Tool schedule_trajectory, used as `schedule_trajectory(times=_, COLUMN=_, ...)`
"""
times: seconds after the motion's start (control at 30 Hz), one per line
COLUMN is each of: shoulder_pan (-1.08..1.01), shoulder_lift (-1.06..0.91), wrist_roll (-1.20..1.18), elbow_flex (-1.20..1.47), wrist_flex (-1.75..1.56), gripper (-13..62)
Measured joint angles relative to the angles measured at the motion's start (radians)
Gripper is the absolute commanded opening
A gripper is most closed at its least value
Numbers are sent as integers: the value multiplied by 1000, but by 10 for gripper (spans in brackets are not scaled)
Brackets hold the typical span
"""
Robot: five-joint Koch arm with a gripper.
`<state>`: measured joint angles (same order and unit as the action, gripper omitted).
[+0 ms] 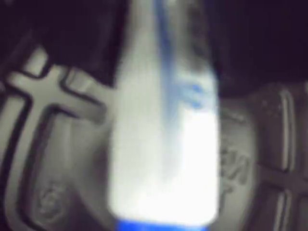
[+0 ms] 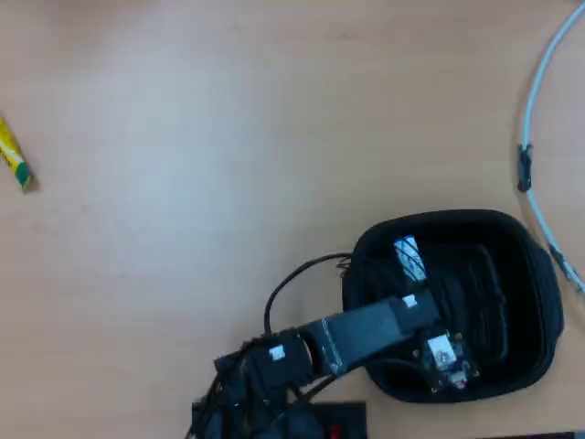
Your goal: Pick up the blue pen and put it in the black bowl
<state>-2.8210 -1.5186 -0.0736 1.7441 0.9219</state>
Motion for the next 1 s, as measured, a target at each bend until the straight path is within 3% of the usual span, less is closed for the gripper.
schedule_trajectory(times=0.17, shoulder_pan=0, shoulder_lift=0, wrist_roll=2, elbow_flex=40, wrist_flex=-64, gripper=399)
schedule_trajectory(times=0.27, shoulder_pan=0, shoulder_lift=0, wrist_roll=2, elbow_flex=97, wrist_flex=-118, gripper=463)
schedule_trajectory(times=0.6, shoulder_pan=28, shoulder_lift=0, wrist_roll=2, elbow_flex=120, wrist_flex=-207, gripper=468)
schedule_trajectory(times=0.83, shoulder_pan=204, shoulder_lift=-15, wrist_roll=38, elbow_flex=35, wrist_flex=-206, gripper=468)
schedule_trajectory(times=1.0, shoulder_pan=342, shoulder_lift=-77, wrist_roll=130, elbow_flex=-123, wrist_flex=-20, gripper=468)
